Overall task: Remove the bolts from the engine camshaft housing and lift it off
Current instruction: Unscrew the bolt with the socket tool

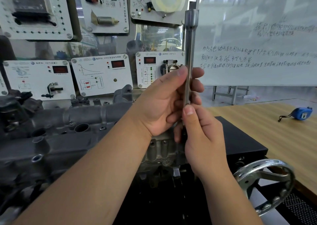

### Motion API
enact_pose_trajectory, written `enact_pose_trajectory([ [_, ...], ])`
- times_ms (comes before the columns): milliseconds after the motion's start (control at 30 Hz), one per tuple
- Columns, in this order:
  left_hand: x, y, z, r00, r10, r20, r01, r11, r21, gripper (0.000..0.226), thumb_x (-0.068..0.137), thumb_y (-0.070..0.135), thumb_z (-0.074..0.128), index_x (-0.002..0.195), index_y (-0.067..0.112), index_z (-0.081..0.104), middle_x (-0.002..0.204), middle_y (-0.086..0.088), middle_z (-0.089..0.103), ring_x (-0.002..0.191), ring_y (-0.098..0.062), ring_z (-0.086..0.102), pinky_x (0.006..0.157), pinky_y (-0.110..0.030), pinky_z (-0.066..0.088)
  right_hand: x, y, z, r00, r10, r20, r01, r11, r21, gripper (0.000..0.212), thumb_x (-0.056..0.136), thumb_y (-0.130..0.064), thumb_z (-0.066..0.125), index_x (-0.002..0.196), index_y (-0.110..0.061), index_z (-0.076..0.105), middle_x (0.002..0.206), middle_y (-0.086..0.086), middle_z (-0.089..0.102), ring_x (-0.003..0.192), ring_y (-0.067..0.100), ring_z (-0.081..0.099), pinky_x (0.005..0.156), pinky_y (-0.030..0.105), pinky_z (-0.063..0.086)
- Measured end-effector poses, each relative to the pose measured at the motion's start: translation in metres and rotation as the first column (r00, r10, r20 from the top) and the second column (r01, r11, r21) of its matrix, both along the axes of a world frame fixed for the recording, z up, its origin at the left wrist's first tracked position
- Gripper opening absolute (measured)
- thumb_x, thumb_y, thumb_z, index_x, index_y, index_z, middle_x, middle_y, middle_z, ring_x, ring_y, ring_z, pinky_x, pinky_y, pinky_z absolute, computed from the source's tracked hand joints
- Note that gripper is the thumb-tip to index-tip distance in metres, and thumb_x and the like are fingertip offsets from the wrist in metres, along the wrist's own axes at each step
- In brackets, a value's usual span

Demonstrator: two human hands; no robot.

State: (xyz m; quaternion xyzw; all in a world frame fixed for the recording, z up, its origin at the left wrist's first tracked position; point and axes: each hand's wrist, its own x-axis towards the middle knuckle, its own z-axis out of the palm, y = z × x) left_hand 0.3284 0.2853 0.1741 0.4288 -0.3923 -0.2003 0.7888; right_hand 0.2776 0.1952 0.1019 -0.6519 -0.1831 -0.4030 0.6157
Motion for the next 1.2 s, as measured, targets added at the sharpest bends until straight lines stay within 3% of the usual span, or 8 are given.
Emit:
enact_pose_trajectory([
  [233, 0.006, -0.0007, -0.0027, 0.991, 0.122, 0.051, -0.123, 0.992, 0.029, 0.026, 0.09, 0.028, 0.056, 0.078, 0.026, 0.078, 0.074, 0.005, 0.068, 0.064, -0.011, 0.061, 0.06, -0.026, 0.029, 0.0011, 0.0016, 0.0005, 0.999, 0.05, -0.018, -0.049, 0.996, 0.078, 0.019, 0.092, -0.047, 0.054, 0.101, -0.032, 0.062, 0.067, 0.002, 0.063, 0.048, 0.013, 0.054, 0.048, 0.025, 0.043],
  [333, 0.0057, 0.0, -0.0031, 0.988, 0.135, 0.074, -0.136, 0.991, 0.006, 0.01, 0.086, 0.019, 0.077, 0.08, 0.022, 0.07, 0.072, 0.004, 0.067, 0.064, -0.011, 0.06, 0.048, -0.021, 0.029, 0.0007, 0.0007, 0.0, 1.0, -0.001, 0.004, 0.001, 0.998, 0.062, 0.027, 0.097, -0.042, 0.05, 0.091, -0.022, 0.067, 0.066, 0.003, 0.065, 0.05, 0.014, 0.058, 0.051, 0.024, 0.046],
  [400, 0.0062, 0.0008, -0.0039, 0.988, 0.13, 0.088, -0.131, 0.991, 0.004, 0.027, 0.071, 0.028, 0.085, 0.083, 0.019, 0.063, 0.073, 0.001, 0.066, 0.063, -0.014, 0.056, 0.037, -0.018, 0.023, -0.0003, 0.0001, -0.0008, 1.0, 0.01, 0.007, -0.011, 0.999, 0.053, 0.034, 0.101, -0.041, 0.046, 0.084, -0.019, 0.067, 0.063, 0.009, 0.062, 0.05, 0.013, 0.056, 0.051, 0.02, 0.043],
  [700, 0.0053, 0.0007, -0.0026, 0.999, 0.034, 0.018, -0.035, 0.999, 0.001, 0.03, 0.096, 0.033, 0.047, 0.09, 0.022, 0.074, 0.075, 0.006, 0.067, 0.063, -0.008, 0.065, 0.035, -0.018, 0.026, -0.0005, 0.004, 0.0005, 0.997, 0.071, -0.015, -0.069, 0.993, 0.093, 0.028, 0.098, -0.043, 0.047, 0.085, -0.024, 0.063, 0.07, 0.012, 0.059, 0.052, 0.013, 0.048, 0.047, 0.024, 0.04],
  [800, 0.0064, 0.0001, -0.0041, 0.995, 0.088, 0.054, -0.088, 0.996, -0.004, 0.011, 0.09, 0.027, 0.068, 0.081, 0.023, 0.072, 0.072, 0.005, 0.066, 0.062, -0.01, 0.062, 0.063, -0.029, 0.025, 0.0011, 0.0056, 0.0003, 0.997, 0.067, -0.024, -0.065, 0.992, 0.105, 0.026, 0.09, -0.052, 0.053, 0.1, -0.03, 0.062, 0.07, 0.0, 0.061, 0.055, 0.008, 0.051, 0.052, 0.021, 0.041],
  [900, 0.0084, -0.001, -0.0053, 0.993, 0.08, 0.084, -0.078, 0.997, -0.017, 0.034, 0.067, 0.03, 0.09, 0.082, 0.018, 0.062, 0.073, 0.002, 0.065, 0.063, -0.013, 0.061, 0.068, -0.032, 0.023, 0.0024, 0.0054, 0.0007, 1.0, 0.011, -0.026, -0.009, 0.995, 0.099, 0.019, 0.088, -0.053, 0.056, 0.095, -0.036, 0.059, 0.073, 0.005, 0.062, 0.056, 0.012, 0.053, 0.054, 0.027, 0.041],
  [1067, 0.0017, 0.0015, 0.0, 0.999, 0.024, 0.031, -0.024, 1.0, -0.001, 0.026, 0.097, 0.039, 0.047, 0.104, 0.019, 0.062, 0.079, 0.006, 0.068, 0.065, -0.008, 0.065, 0.036, -0.019, 0.024, 0.0001, 0.0036, 0.002, 0.999, -0.029, -0.015, 0.03, 0.999, 0.036, 0.03, 0.097, -0.045, 0.047, 0.081, -0.024, 0.061, 0.069, 0.011, 0.064, 0.046, 0.012, 0.053, 0.046, 0.021, 0.04],
  [1200, -0.0002, 0.0019, 0.0, 0.998, 0.018, 0.052, -0.018, 1.0, -0.006, 0.025, 0.098, 0.027, 0.045, 0.106, 0.016, 0.066, 0.081, 0.004, 0.069, 0.065, -0.007, 0.066, 0.032, -0.019, 0.02, 0.001, 0.0012, 0.0012, 0.999, 0.033, -0.028, -0.031, 0.997, 0.068, 0.039, 0.098, -0.046, 0.043, 0.086, -0.013, 0.061, 0.068, 0.017, 0.061, 0.046, 0.015, 0.049, 0.045, 0.022, 0.039],
])
